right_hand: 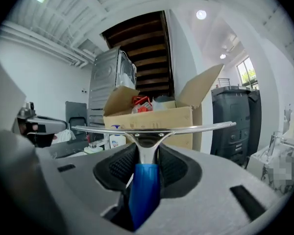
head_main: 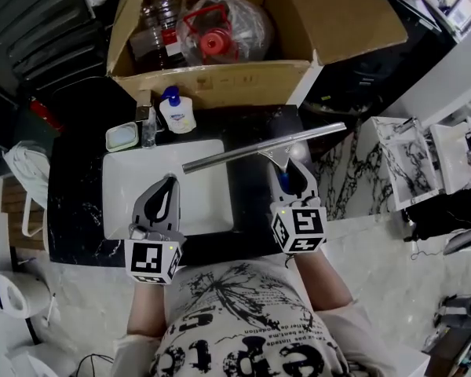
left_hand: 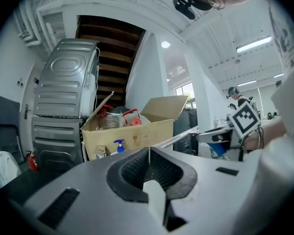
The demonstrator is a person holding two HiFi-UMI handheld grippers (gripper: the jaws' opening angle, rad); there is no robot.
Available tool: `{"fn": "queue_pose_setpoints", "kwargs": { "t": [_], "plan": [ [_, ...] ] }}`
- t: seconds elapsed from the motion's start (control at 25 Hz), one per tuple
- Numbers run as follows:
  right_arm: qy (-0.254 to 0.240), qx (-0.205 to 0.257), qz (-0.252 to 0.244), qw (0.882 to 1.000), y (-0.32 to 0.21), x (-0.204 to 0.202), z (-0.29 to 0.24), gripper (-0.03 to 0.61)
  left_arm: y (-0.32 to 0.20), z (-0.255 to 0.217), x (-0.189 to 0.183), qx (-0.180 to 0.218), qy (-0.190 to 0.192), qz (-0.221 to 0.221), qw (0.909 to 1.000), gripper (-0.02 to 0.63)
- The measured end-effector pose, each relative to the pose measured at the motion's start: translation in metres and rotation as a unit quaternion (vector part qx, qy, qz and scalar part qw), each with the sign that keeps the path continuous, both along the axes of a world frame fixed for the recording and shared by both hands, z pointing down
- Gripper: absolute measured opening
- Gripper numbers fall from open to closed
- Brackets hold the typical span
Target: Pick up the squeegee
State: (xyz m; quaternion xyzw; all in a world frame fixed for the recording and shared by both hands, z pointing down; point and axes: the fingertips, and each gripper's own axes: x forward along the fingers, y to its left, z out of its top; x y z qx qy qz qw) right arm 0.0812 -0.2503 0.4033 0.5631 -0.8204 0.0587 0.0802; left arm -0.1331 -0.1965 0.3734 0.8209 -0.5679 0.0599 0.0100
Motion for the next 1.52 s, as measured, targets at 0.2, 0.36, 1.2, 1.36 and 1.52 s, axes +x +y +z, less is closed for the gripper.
{"fn": "queue_pose_setpoints", "kwargs": {
  "t": [0.2,0.36,1.2,1.36,1.52],
  "plan": [
    [0.014,0.047,-0.004,0.999,0.010,-0.002,-0.023,0.126,0.000,-0.012,-0.014,0.013,0.004,-0.026,0.9995,0.012],
    [0.008,0.056,-0.001,0.998,0.015,-0.001,-0.026,0.126,0.000,-0.016,-0.016,0.027,0.005,-0.030,0.9992,0.012],
    [0.007,0.037,0.007,0.999,0.016,-0.001,-0.017,0.121,-0.004,-0.015,-0.015,0.022,-0.002,-0.024,0.9995,0.012],
    [0.006,0.033,0.011,0.999,0.016,-0.001,-0.016,0.121,-0.004,-0.015,-0.016,0.020,0.000,-0.027,0.9994,0.012],
    [0.004,0.030,0.009,0.999,0.019,-0.003,-0.015,0.121,-0.003,-0.014,-0.016,0.016,-0.002,-0.029,0.9994,0.012]
  ]
}}
